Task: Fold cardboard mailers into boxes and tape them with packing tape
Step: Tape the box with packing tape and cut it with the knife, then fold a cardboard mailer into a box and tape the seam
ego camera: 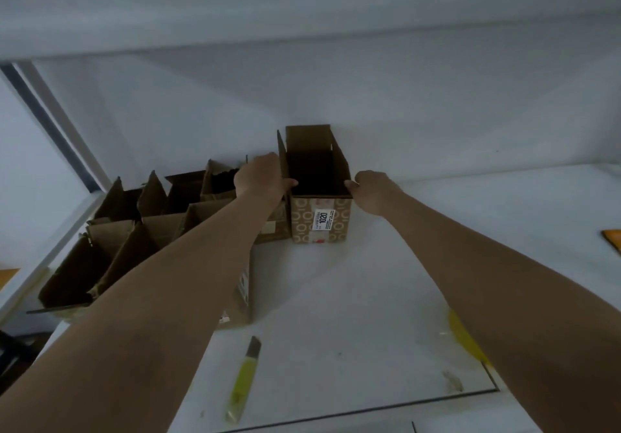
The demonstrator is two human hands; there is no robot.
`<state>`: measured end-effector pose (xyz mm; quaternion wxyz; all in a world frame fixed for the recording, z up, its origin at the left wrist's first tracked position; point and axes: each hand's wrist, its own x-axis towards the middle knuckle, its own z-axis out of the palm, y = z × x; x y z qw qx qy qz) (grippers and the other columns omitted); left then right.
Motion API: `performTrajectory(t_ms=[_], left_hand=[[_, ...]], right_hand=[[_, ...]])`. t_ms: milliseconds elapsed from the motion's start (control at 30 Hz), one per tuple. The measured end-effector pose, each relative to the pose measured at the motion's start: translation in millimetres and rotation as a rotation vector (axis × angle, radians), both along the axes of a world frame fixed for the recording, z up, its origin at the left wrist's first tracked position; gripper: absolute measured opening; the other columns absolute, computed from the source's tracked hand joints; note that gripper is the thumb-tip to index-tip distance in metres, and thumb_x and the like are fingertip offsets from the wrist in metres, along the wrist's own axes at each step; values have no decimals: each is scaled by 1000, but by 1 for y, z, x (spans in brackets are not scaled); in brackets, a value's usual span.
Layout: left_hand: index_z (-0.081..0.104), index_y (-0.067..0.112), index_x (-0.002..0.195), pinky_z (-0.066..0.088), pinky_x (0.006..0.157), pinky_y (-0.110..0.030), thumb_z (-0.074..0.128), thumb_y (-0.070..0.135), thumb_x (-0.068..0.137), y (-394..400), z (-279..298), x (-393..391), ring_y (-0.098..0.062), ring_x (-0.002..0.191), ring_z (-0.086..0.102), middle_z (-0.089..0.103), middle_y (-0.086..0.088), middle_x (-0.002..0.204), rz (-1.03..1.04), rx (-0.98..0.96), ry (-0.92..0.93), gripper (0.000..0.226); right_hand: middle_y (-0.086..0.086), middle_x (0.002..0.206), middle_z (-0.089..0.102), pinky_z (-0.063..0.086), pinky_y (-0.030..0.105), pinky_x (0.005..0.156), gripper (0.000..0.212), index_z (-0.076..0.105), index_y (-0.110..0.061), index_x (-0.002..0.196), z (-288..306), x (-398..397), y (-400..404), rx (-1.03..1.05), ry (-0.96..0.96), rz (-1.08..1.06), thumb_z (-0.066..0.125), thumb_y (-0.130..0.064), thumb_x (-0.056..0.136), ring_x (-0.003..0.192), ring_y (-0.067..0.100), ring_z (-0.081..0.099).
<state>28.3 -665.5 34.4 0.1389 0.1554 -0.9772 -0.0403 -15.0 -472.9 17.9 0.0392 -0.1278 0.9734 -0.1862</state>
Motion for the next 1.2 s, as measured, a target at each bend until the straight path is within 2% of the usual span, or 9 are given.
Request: performTrajectory(t_ms=[133, 267, 400, 467, 567, 667, 733, 1033, 1200], left_hand=[[54, 10, 112, 39, 59, -33, 71, 47, 83, 4, 4, 7, -29, 91, 63, 63, -9, 100, -21, -141, -28, 50], [37, 8, 139, 41, 64, -36, 71, 26, 87, 21, -1, 11, -32, 105, 57, 54, -15, 119, -23, -281, -73, 65], [51, 4, 127, 44, 72, -40, 60, 27, 94, 28, -4, 10, -34, 115, 49, 46, -15, 124, 31, -168, -116, 41], [49, 4, 128, 44, 77, -44, 51, 34, 98, 21, 0, 8, -35, 124, 41, 46, -16, 128, 70, -64, -128, 43], [39, 7, 140, 43, 86, -49, 40, 37, 102, 10, 6, 8, -39, 132, 32, 41, -17, 139, 46, -87, -210, 47], [22, 13, 151, 33, 105, -57, 34, 41, 103, 10, 9, 13, -43, 144, 13, 13, -15, 159, -1, -41, -280, 56], [24, 13, 151, 30, 109, -57, 34, 42, 103, 17, 11, 18, -39, 147, 2, 0, -15, 161, -31, -23, -210, 56], [44, 10, 138, 44, 102, -46, 46, 31, 98, 92, 14, 45, -32, 144, 19, 29, -14, 152, -446, -261, -11, 45], [40, 13, 143, 44, 99, -43, 43, 32, 99, 176, 12, 51, -27, 144, 18, 26, -10, 155, -610, -287, 6, 48]], right_hand=[[12, 112, 63, 38, 32, 72, 42, 56, -10, 115, 15, 10, 33, 198, 199, 20, 33, -43, 103, 102, 32, 60], [10, 108, 63, 38, 31, 69, 41, 55, -12, 116, 15, 26, 60, 201, 223, 67, 33, -44, 103, 97, 30, 60], [11, 110, 62, 38, 32, 71, 41, 55, -11, 116, 2, 47, 89, 222, 207, 103, 33, -44, 103, 99, 31, 60], [11, 110, 62, 40, 32, 72, 42, 54, -11, 115, -1, 52, 96, 256, 196, 107, 32, -44, 103, 100, 31, 60], [11, 113, 62, 41, 33, 74, 42, 54, -11, 119, 2, 54, 95, 271, 195, 103, 32, -43, 103, 102, 31, 60], [11, 115, 62, 41, 34, 74, 42, 53, -12, 124, 4, 54, 88, 283, 224, 109, 33, -43, 103, 104, 31, 60], [12, 115, 62, 42, 34, 74, 41, 53, -12, 123, 4, 54, 83, 279, 226, 110, 34, -42, 103, 105, 31, 60], [11, 122, 61, 46, 36, 82, 39, 50, -13, 130, 12, 69, 103, 246, 266, 105, 39, -38, 101, 110, 32, 59], [11, 122, 60, 46, 36, 80, 40, 47, -14, 133, 15, 92, 180, 309, 248, 20, 38, -37, 101, 109, 30, 59]])
